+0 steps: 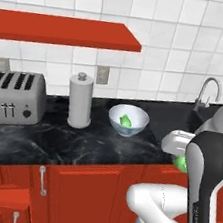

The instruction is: Pick the corns from the cabinet and place them in one bowl. Pick the carrot from the sink and place it in the other bowl.

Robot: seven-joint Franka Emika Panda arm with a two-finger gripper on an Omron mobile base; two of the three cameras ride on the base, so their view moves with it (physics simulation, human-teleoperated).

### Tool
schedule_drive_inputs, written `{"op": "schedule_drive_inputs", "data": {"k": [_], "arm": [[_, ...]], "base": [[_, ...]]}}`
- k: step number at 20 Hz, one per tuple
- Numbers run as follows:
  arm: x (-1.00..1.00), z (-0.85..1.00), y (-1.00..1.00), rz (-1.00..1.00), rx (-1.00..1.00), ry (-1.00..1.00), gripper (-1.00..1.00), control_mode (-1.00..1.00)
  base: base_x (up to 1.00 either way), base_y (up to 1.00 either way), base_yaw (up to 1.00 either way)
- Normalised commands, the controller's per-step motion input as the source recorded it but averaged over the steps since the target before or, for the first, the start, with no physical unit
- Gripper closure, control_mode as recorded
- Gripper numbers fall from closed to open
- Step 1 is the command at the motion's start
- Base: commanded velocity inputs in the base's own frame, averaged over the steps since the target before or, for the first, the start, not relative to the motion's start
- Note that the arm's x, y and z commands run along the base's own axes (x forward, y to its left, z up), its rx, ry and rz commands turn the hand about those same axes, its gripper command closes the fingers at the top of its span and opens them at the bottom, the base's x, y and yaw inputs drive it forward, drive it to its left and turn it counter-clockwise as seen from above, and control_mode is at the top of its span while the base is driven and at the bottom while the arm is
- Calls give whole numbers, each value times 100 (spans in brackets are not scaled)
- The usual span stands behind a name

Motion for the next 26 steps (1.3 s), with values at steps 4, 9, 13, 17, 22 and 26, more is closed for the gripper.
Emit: {"op": "schedule_drive_inputs", "data": {"k": [4, 9, 13, 17, 22, 26], "arm": [[0, 0, 0, 0, 0, 0, 100, 100], [0, 0, 0, 0, 0, 0, 100, 100], [0, 0, 0, 0, 0, 0, 100, 100], [1, 0, 0, 0, 0, 0, 100, -100], [4, 0, -6, 1, 0, 0, 100, -100], [31, -3, -19, 7, 2, -5, 100, -100]], "base": [[77, -45, 3], [83, -17, 7], [65, -6, 1], [18, -9, 2], [0, 0, 0], [0, 0, 0]]}}
